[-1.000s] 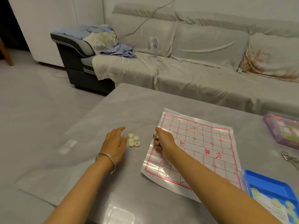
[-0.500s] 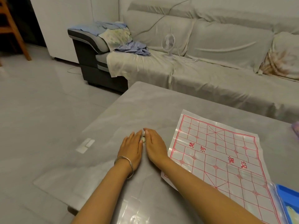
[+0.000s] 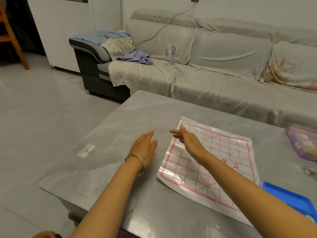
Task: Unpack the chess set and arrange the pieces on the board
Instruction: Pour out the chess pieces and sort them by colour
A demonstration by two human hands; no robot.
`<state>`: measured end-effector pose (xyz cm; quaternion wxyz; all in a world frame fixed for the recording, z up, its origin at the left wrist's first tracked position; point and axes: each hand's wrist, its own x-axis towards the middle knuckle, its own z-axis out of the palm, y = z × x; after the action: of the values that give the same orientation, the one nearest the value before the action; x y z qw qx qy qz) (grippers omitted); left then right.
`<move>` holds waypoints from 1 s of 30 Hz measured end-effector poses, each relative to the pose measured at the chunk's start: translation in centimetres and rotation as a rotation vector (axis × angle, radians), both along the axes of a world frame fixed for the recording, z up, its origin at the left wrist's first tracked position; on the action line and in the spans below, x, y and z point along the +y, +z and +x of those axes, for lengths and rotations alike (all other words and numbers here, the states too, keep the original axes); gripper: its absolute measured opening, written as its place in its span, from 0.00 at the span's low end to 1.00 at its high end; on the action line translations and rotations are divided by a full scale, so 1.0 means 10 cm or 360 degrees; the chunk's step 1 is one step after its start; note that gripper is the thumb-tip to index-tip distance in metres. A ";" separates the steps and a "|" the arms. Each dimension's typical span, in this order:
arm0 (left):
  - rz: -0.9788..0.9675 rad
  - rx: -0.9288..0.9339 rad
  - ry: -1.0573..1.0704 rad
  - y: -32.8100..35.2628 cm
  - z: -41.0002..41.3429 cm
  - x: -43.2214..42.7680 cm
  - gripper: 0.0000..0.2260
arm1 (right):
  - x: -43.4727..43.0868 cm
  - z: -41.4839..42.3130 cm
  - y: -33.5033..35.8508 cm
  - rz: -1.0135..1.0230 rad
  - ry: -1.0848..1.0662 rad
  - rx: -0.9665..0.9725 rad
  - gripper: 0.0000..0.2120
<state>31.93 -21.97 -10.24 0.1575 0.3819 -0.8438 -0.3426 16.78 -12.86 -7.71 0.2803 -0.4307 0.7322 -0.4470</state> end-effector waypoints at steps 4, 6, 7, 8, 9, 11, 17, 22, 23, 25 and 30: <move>-0.0071 0.0080 -0.0274 0.23 -0.31 0.53 0.23 | 0.86 -0.49 0.18 0.0071 -0.0157 0.0197 0.21; -0.0117 0.0081 -0.0412 0.28 -0.50 0.84 0.25 | 1.38 -0.73 0.19 0.0149 -0.0246 0.0367 0.18; -0.0133 0.0046 -0.0489 0.30 -0.61 1.00 0.26 | 1.64 -0.84 0.19 0.0186 -0.0296 0.0423 0.17; -0.0160 0.0004 -0.0579 0.31 -0.72 1.17 0.26 | 1.90 -0.93 0.18 0.0214 -0.0349 0.0449 0.15; -0.0191 -0.0040 -0.0684 0.31 -0.83 1.34 0.26 | 2.15 -1.01 0.16 0.0238 -0.0404 0.0459 0.14; -0.0248 -0.0076 -0.0885 0.32 -1.03 1.69 0.26 | 2.58 -1.15 0.11 0.0271 -0.0498 0.0482 0.12; -0.0169 -0.0105 -0.1207 0.08 -1.45 2.46 0.22 | 3.40 -1.31 -0.14 0.0247 -0.0625 0.0468 0.09; -0.0363 -0.0194 -0.1336 -0.09 -1.65 2.75 0.19 | 3.54 -1.33 -0.23 0.0333 -0.0353 0.0691 0.09; -0.0430 -0.0215 -0.1345 -0.09 -1.68 2.78 0.19 | 3.54 -1.33 -0.23 0.0369 -0.0302 0.0703 0.09; -0.0555 -0.0274 -0.1354 -0.11 -1.74 2.82 0.20 | 3.50 -1.31 -0.22 0.0473 -0.0209 0.0767 0.10; -0.0750 -0.0405 -0.1322 -0.18 -1.84 2.82 0.25 | 3.42 -1.30 -0.23 0.0640 -0.0188 0.1014 0.15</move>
<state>13.57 6.23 -12.01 -0.0147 0.0062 -0.9918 -0.1271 3.73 21.34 -9.96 0.0913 -0.4416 0.8793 -0.1535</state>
